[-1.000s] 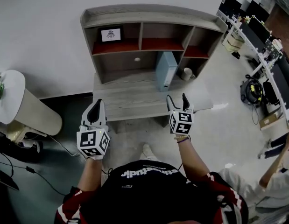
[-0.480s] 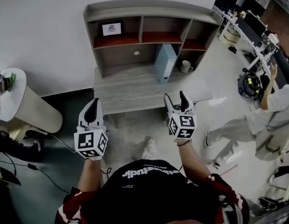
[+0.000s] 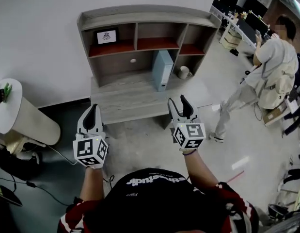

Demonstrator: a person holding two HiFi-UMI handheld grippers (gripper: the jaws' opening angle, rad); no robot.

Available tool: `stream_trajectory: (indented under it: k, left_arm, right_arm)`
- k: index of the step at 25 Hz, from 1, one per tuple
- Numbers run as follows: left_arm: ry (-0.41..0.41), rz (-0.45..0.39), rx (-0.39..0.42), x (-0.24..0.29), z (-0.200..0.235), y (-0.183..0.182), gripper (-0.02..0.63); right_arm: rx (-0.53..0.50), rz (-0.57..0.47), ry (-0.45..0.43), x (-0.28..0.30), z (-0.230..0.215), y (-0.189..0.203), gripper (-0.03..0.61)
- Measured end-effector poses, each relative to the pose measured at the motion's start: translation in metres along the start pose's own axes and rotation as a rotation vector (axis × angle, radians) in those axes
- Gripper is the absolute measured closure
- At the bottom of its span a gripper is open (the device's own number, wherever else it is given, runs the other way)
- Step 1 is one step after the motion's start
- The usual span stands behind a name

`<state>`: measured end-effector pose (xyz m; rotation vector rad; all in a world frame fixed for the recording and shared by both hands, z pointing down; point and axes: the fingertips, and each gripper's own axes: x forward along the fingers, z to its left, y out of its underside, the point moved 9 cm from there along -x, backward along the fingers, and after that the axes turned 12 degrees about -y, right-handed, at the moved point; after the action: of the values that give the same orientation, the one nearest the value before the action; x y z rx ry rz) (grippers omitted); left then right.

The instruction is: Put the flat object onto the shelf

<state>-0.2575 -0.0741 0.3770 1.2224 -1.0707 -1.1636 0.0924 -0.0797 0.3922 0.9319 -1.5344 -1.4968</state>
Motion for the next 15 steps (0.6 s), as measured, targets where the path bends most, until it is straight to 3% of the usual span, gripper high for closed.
stream_trajectory:
  k: [15]
  left_arm:
    - [0.048, -0.018, -0.005, 0.02, -0.069, -0.004, 0.607]
  right_arm:
    - [0.013, -0.049, -0.06, -0.032, -0.044, -0.024, 0.499]
